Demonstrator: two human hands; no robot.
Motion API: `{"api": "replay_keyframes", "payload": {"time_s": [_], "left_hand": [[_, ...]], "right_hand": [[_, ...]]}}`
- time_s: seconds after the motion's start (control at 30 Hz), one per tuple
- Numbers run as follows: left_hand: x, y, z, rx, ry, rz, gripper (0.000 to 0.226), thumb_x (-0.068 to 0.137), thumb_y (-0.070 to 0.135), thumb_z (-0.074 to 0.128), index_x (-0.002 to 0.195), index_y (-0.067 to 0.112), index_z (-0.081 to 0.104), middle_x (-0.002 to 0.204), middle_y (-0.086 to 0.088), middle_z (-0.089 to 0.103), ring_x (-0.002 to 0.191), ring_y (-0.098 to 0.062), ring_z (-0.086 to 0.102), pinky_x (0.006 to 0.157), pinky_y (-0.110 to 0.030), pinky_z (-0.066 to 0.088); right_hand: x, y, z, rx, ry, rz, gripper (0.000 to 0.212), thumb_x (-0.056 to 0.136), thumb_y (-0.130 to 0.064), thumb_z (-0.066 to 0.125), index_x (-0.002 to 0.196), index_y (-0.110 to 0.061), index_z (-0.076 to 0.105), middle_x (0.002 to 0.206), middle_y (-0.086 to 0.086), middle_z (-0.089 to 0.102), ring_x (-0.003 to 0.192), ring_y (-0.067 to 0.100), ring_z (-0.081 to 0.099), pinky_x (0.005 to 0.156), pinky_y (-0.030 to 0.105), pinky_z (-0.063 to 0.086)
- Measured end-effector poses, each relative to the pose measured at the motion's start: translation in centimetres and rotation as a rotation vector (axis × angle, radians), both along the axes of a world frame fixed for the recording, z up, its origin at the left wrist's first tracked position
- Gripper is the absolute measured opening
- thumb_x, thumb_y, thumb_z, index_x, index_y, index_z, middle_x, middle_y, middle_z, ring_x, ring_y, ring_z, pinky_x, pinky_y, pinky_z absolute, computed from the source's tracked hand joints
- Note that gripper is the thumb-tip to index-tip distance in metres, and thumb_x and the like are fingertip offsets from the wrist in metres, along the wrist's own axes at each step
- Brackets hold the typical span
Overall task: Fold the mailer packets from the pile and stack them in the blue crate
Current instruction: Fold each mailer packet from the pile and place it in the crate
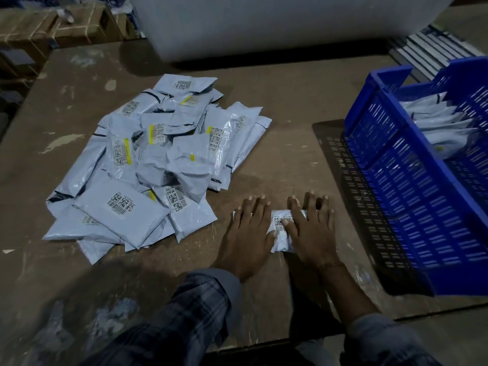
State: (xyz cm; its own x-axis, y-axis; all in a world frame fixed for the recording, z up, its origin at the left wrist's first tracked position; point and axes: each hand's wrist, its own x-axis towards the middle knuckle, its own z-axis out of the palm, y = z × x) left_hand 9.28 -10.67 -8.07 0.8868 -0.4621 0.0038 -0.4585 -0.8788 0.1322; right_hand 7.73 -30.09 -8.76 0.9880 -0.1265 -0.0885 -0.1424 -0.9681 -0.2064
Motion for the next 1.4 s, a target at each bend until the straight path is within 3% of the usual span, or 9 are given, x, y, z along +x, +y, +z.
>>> {"api": "replay_keyframes", "payload": {"time_s": [0.2,0.47,0.7,0.9,1.03,1.13,1.23,1.33,1.4], "left_hand": [[0.3,-0.6,0.0,-0.033,0.006,0.071,0.064,0.112,0.042,0.020,0.167,0.010,0.022,0.176,-0.010,0.016,0.163,-0.032,0.014,0.127,-0.055,0.028],[-1.1,0.1,-0.2,0.025,-0.060,-0.165,0.063,0.113,0.037,0.022,0.169,0.009,0.014,0.177,-0.012,0.010,0.163,-0.036,0.005,0.131,-0.053,0.015],[0.7,0.0,0.4,0.041,-0.064,0.027,0.066,0.110,0.035,0.023,0.167,0.005,0.014,0.177,-0.015,0.009,0.163,-0.037,0.007,0.128,-0.056,0.017],[-0.7,0.0,0.1,0.062,-0.090,-0.151,0.064,0.111,0.032,0.020,0.167,0.001,0.015,0.176,-0.019,0.008,0.163,-0.039,0.007,0.129,-0.054,0.017],[1.1,0.7,-0.1,0.074,-0.028,-0.023,0.068,0.106,0.037,0.018,0.167,0.007,0.017,0.177,-0.012,0.013,0.162,-0.032,0.014,0.126,-0.053,0.027],[0.8,0.3,-0.2,-0.014,0.049,0.084,0.067,0.107,0.039,0.012,0.166,0.009,0.022,0.176,-0.011,0.017,0.162,-0.029,0.014,0.128,-0.051,0.024],[0.4,0.8,-0.2,-0.281,0.136,0.186,0.061,0.112,0.041,0.018,0.167,0.015,0.024,0.176,-0.008,0.018,0.163,-0.023,0.009,0.131,-0.046,0.018],[0.3,1.4,0.0,-0.508,0.171,0.317,0.063,0.112,0.050,0.020,0.165,0.018,0.031,0.173,-0.003,0.027,0.162,-0.018,0.016,0.131,-0.040,0.018],[0.3,1.3,0.3,-0.607,0.166,0.386,0.072,0.109,0.059,0.018,0.160,0.015,0.042,0.168,-0.003,0.039,0.158,-0.018,0.028,0.130,-0.041,0.024]], "right_hand": [[-3.0,1.2,-0.1,-0.072,-0.077,0.003,0.061,0.107,-0.050,0.020,0.164,-0.029,0.026,0.173,0.016,0.008,0.158,0.044,0.000,0.127,0.060,0.008],[-0.4,1.0,0.2,-0.023,-0.080,-0.054,0.061,0.107,-0.050,0.015,0.161,-0.032,0.034,0.172,0.013,0.015,0.158,0.043,0.005,0.125,0.060,0.016],[-3.2,1.6,-0.3,-0.108,-0.123,-0.003,0.058,0.109,-0.047,0.024,0.163,-0.028,0.031,0.171,0.018,0.017,0.158,0.044,0.003,0.125,0.062,0.013],[-2.1,1.0,-0.3,-0.094,-0.115,0.039,0.060,0.107,-0.047,0.029,0.164,-0.028,0.028,0.172,0.017,0.012,0.158,0.044,0.003,0.125,0.061,0.015],[-3.6,1.4,0.2,-0.091,-0.110,0.047,0.061,0.107,-0.048,0.026,0.163,-0.025,0.031,0.170,0.020,0.020,0.157,0.047,0.006,0.125,0.061,0.012],[-4.6,1.0,0.6,-0.062,-0.110,0.073,0.061,0.103,-0.048,0.035,0.157,-0.019,0.044,0.163,0.021,0.035,0.152,0.050,0.023,0.123,0.062,0.016],[-4.5,0.2,2.3,-0.046,-0.085,0.128,0.060,0.085,-0.040,0.072,0.139,-0.017,0.058,0.142,0.015,0.057,0.134,0.044,0.048,0.116,0.058,0.032],[-4.1,-0.9,4.5,0.036,-0.068,0.072,0.057,0.068,-0.030,0.085,0.119,-0.016,0.065,0.110,0.010,0.066,0.100,0.037,0.063,0.088,0.045,0.047],[-3.9,-1.9,5.9,0.098,-0.061,0.035,0.054,0.065,-0.024,0.088,0.113,-0.015,0.063,0.105,0.012,0.063,0.090,0.037,0.063,0.075,0.042,0.049]]}}
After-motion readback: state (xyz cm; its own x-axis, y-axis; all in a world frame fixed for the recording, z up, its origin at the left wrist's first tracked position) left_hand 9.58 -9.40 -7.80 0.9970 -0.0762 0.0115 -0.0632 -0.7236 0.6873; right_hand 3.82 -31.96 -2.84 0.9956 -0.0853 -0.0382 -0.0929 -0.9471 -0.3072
